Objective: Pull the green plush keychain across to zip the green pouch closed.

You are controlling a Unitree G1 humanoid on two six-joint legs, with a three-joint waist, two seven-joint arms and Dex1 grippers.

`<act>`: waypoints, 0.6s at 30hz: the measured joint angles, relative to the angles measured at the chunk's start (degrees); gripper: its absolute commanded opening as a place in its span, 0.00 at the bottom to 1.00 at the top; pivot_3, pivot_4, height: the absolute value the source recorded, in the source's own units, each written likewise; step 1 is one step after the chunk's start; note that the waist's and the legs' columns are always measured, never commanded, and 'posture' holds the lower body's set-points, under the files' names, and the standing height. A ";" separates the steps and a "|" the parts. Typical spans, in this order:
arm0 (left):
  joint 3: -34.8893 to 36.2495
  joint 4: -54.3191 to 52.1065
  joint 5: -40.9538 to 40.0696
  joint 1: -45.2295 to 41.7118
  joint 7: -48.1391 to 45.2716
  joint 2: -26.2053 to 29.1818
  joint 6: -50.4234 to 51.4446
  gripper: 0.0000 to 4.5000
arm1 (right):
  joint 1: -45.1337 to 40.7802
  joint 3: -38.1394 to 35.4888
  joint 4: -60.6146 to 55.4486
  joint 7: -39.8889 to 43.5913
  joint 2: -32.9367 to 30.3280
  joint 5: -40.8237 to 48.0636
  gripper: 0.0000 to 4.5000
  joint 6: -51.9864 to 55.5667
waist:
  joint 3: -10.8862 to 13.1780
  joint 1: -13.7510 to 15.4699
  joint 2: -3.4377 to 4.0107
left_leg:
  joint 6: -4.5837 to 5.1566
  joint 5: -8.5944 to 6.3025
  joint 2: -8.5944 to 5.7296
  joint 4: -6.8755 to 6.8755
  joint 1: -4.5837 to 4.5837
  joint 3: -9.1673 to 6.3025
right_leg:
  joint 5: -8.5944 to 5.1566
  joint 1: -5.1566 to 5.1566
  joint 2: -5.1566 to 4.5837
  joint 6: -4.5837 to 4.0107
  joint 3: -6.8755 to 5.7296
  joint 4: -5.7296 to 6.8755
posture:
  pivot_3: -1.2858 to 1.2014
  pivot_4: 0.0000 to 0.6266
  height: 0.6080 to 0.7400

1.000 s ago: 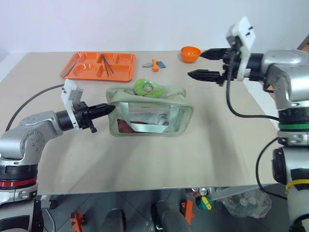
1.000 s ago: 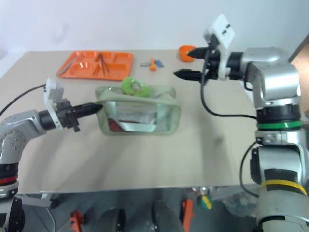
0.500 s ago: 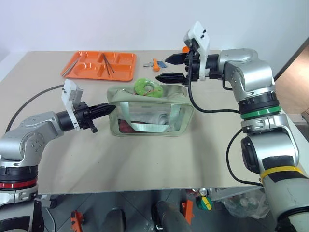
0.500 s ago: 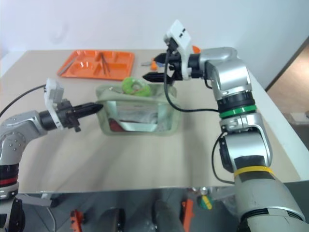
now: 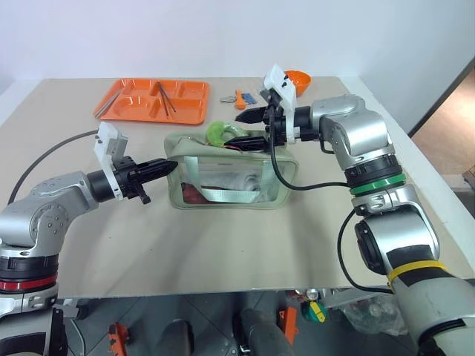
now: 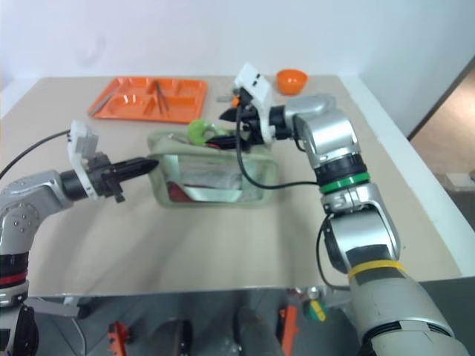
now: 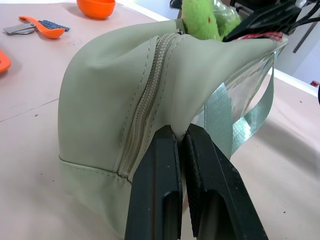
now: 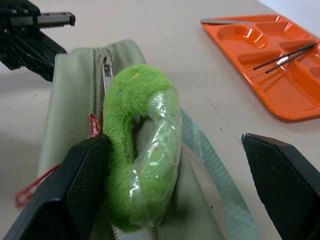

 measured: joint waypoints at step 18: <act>0.01 0.57 -0.61 -0.04 0.33 -0.08 0.00 0.00 | -1.99 -0.12 2.70 0.26 -0.26 -1.09 0.14 -2.85 | 0.00 -0.01 0.00 | 0.00 0.00 -0.01 0.00 0.00 0.00 | 0.00 0.00 -0.01 0.00 0.00 0.00 | 0.52 0.24 1.00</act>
